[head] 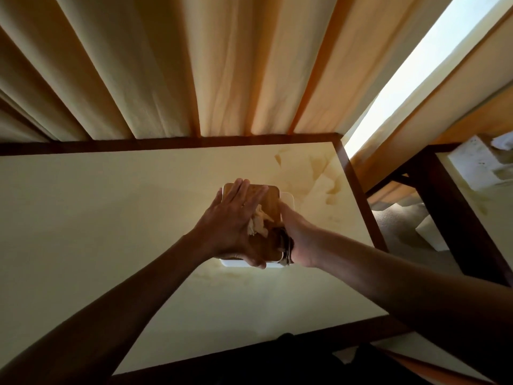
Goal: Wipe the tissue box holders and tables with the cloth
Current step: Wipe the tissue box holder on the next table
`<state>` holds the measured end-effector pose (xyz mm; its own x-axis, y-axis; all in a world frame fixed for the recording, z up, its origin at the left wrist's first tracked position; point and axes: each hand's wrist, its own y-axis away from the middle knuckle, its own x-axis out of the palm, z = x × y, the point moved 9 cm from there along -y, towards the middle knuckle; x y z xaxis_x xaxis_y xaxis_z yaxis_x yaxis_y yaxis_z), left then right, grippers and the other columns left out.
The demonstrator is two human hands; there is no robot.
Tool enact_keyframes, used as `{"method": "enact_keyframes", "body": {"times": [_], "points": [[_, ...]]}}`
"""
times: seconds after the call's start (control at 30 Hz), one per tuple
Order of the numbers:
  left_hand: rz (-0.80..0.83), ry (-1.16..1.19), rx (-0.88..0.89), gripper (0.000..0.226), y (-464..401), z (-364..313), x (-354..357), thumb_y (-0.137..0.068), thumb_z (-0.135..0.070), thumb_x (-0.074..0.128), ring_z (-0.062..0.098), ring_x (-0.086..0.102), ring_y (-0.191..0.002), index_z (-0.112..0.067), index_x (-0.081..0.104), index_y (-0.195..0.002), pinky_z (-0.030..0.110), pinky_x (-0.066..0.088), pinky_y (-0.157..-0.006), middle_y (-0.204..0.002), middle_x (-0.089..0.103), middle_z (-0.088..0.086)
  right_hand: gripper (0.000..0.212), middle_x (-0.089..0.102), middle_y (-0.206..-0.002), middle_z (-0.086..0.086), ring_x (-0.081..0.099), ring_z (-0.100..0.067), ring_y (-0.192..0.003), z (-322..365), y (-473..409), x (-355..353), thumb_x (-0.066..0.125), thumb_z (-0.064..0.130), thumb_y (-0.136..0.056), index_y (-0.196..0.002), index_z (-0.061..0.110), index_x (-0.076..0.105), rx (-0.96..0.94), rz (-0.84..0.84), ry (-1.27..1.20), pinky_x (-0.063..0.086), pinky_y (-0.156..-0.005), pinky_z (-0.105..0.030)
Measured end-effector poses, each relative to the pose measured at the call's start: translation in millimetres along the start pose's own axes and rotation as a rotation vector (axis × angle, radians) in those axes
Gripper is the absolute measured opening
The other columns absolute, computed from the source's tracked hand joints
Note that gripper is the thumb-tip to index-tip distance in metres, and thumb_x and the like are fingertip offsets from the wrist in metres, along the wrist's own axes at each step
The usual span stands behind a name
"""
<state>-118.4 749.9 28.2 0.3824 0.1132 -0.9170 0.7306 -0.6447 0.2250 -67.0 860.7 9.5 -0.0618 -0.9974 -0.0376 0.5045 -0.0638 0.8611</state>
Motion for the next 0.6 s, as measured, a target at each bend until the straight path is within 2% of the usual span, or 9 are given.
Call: {"method": "enact_keyframes", "body": {"times": [0.07,0.13,0.2,0.27,0.3,0.37,0.47,0.53,0.6], "points": [[0.005,-0.004,-0.004,0.150,0,0,0,-0.047,-0.085,0.071,0.029,-0.019,-0.149,-0.026,-0.017,-0.153,0.055,0.003,-0.121,-0.163,-0.014,0.012,0.067,0.077,-0.104,-0.006,0.071,-0.026,-0.103,-5,-1,4,0.039,0.075,-0.093,-0.113,0.021,0.073,-0.041,0.026,0.059,0.051,-0.098,-0.045],[0.001,0.005,-0.015,0.150,-1,2,2,-0.047,-0.084,0.072,0.030,-0.020,-0.149,-0.028,-0.018,-0.153,0.055,0.001,-0.121,-0.163,-0.015,0.013,0.067,0.075,-0.112,-0.009,0.070,-0.026,-0.107,-9,3,3,0.045,0.072,-0.092,-0.118,0.016,0.071,-0.047,0.114,0.055,0.049,-0.102,-0.044],[-0.003,0.004,-0.029,0.151,-4,3,4,-0.045,-0.084,0.073,0.030,-0.019,-0.149,-0.030,-0.020,-0.151,0.053,-0.002,-0.119,-0.163,-0.014,0.015,0.051,0.074,-0.108,-0.009,0.071,-0.022,-0.095,-7,13,2,0.065,0.052,-0.091,-0.114,0.007,0.069,-0.105,0.148,0.056,0.054,-0.089,-0.035],[-0.006,-0.001,-0.039,0.153,-6,4,5,-0.042,-0.086,0.071,0.032,-0.018,-0.149,-0.031,-0.022,-0.150,0.054,-0.001,-0.119,-0.163,-0.014,0.015,0.032,0.075,-0.095,-0.008,0.070,-0.017,-0.082,-13,20,-4,0.079,0.027,-0.084,-0.106,0.005,0.069,-0.162,0.014,0.051,0.051,-0.073,-0.029],[-0.006,-0.001,-0.042,0.153,-7,4,5,-0.041,-0.087,0.070,0.032,-0.018,-0.149,-0.031,-0.021,-0.151,0.055,0.000,-0.118,-0.163,-0.013,0.015,0.024,0.074,-0.090,-0.008,0.068,-0.017,-0.078,-18,20,-8,0.079,0.015,-0.083,-0.101,0.005,0.069,-0.185,-0.058,0.038,0.048,-0.070,-0.028],[-0.017,-0.007,-0.035,0.151,-6,4,4,-0.041,-0.091,0.066,0.033,-0.016,-0.149,-0.032,-0.019,-0.151,0.055,0.000,-0.118,-0.164,-0.011,0.014,0.010,0.066,-0.078,-0.008,0.060,-0.018,-0.067,-27,22,-12,0.068,-0.001,-0.084,-0.092,0.004,0.067,-0.191,-0.154,0.008,0.043,-0.064,-0.031],[-0.030,0.007,-0.018,0.148,-4,5,3,-0.041,-0.094,0.062,0.032,-0.015,-0.150,-0.032,-0.016,-0.151,0.055,0.001,-0.118,-0.164,-0.009,0.012,0.017,0.045,-0.061,-0.008,0.040,-0.018,-0.053,-34,29,-25,0.050,-0.008,-0.084,-0.076,0.004,0.060,-0.147,-0.174,-0.129,0.032,-0.051,-0.029],[-0.028,0.042,-0.003,0.147,-4,6,4,-0.039,-0.098,0.055,0.032,-0.015,-0.150,-0.034,-0.015,-0.151,0.057,0.002,-0.118,-0.164,-0.009,0.010,0.013,0.046,-0.071,-0.013,0.043,-0.021,-0.057,-29,38,-38,0.049,-0.008,-0.078,-0.080,0.003,0.056,-0.180,-0.121,-0.263,0.034,-0.050,-0.029],[-0.030,0.059,0.007,0.147,-6,7,5,-0.034,-0.105,0.039,0.032,-0.015,-0.150,-0.036,-0.015,-0.150,0.060,0.004,-0.119,-0.165,-0.009,0.009,0.022,0.055,-0.090,-0.021,0.054,-0.025,-0.070,-18,47,-62,0.051,-0.004,-0.078,-0.098,0.000,0.058,-0.288,-0.148,-0.384,0.040,-0.052,-0.030]]}}
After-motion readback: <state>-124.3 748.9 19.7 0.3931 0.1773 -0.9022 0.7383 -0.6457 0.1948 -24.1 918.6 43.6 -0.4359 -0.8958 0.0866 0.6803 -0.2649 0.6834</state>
